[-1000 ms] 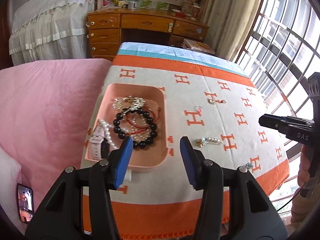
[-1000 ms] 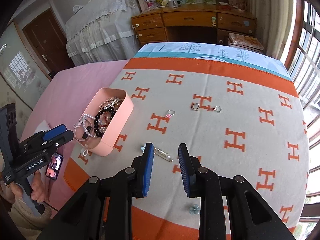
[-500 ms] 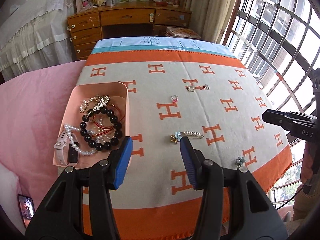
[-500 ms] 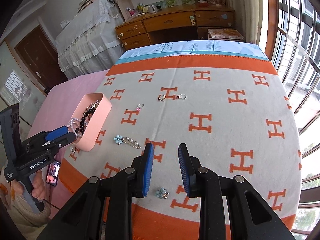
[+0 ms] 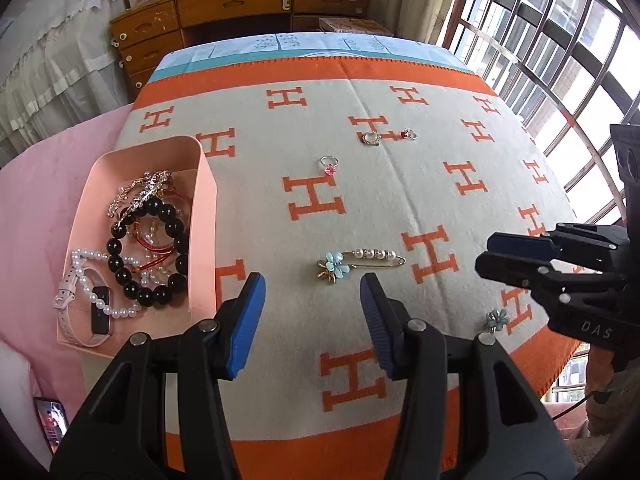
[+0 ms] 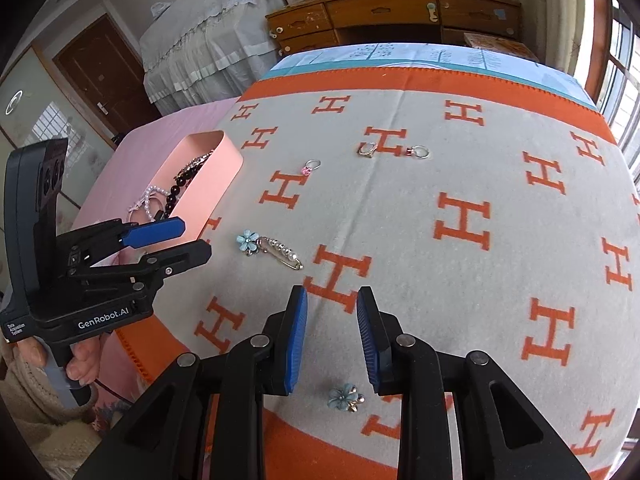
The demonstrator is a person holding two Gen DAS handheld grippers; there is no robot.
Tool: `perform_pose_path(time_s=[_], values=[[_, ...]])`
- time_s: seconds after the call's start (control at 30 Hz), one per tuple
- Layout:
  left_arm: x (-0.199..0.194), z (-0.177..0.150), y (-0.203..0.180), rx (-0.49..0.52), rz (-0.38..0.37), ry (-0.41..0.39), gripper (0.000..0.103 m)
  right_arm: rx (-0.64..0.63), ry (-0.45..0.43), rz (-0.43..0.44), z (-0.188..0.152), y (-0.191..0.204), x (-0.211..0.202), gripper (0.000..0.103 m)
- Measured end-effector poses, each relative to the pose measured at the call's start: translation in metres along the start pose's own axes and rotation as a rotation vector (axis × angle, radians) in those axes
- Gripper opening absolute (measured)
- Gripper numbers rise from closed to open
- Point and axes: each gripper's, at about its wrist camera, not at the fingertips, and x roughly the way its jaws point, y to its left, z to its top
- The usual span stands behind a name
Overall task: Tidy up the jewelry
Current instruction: 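Grasp the pearl safety pin with the right tool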
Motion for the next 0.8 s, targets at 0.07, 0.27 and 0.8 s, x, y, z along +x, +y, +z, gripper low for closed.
perform_pose_path(time_s=[0.07, 0.27, 0.8], values=[[0.003, 0.003, 0.003, -0.007, -0.003, -0.002, 0.046, -0.021, 0.018, 0.005, 0.004, 0.007, 0.013, 0.026], [0.009, 0.008, 0.016, -0.030, -0.011, 0.004, 0.046, -0.106, 0.058, -0.001, 0.021, 0.028, 0.048, 0.026], [0.006, 0.012, 0.051, -0.086, -0.046, -0.011, 0.046, -0.479, 0.103, -0.107, 0.034, 0.081, 0.102, 0.017]])
